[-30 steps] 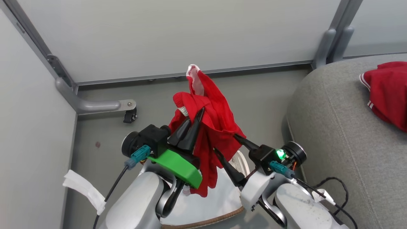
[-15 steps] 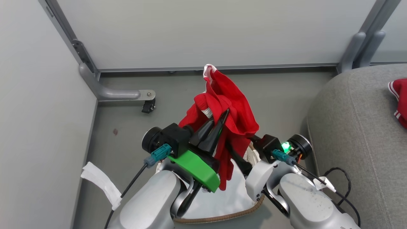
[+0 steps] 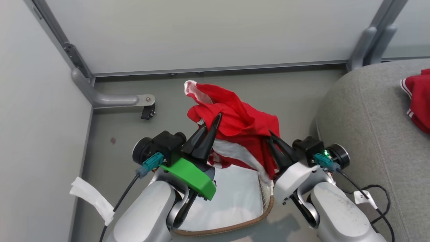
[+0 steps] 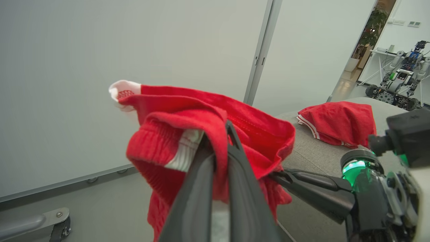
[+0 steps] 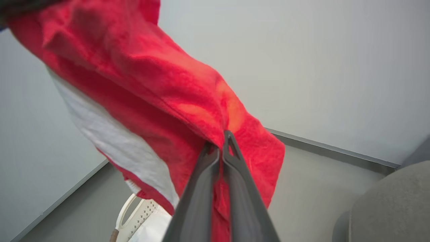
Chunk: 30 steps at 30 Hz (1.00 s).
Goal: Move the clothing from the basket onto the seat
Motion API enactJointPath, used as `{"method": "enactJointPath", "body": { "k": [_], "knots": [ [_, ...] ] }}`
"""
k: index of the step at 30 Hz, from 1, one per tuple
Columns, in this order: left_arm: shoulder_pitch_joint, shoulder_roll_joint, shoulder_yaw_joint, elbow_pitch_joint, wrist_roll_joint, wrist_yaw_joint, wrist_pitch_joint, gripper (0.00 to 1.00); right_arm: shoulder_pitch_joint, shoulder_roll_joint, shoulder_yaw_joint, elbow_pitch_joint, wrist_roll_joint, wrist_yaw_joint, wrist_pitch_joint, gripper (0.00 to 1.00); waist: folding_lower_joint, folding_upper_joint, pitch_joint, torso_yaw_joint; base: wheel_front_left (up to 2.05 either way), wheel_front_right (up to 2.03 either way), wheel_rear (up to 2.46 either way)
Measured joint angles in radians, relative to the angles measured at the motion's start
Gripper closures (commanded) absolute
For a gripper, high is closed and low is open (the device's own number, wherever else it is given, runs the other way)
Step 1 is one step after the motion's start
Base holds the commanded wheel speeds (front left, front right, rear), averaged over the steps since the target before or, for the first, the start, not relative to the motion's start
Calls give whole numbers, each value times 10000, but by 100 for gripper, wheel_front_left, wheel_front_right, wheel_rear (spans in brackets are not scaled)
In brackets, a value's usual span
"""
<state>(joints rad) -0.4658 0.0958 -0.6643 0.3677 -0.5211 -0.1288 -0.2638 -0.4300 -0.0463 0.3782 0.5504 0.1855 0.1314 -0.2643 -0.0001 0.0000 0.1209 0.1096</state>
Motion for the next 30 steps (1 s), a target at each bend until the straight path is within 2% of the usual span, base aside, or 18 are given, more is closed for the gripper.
{"method": "enactJointPath", "body": {
  "k": [1, 12, 20, 30],
  "knots": [
    [47, 8, 54, 42, 46, 0, 0, 0, 100, -2, -128, -173, 0, 0, 0, 100, 0, 0, 9, -63, 0, 0, 0],
    [600, 211, 1009, 403, 650, 0, 0, 0, 794, -31, -1475, -2500, 222, -2, 0, 100, 0, 0, 166, -1379, 0, 0, 0],
    [867, 468, 1668, 207, 1505, 0, -2, 0, 994, -25, -1471, -3392, 318, -2, 2, 100, 0, 0, 372, -2892, 0, 0, 0],
    [1129, 533, 1779, 178, 1789, 0, -2, 0, 1422, -35, -1889, -3931, 779, -2, 2, 100, 0, 0, 627, -5044, 0, 0, 0]
  ]
}}
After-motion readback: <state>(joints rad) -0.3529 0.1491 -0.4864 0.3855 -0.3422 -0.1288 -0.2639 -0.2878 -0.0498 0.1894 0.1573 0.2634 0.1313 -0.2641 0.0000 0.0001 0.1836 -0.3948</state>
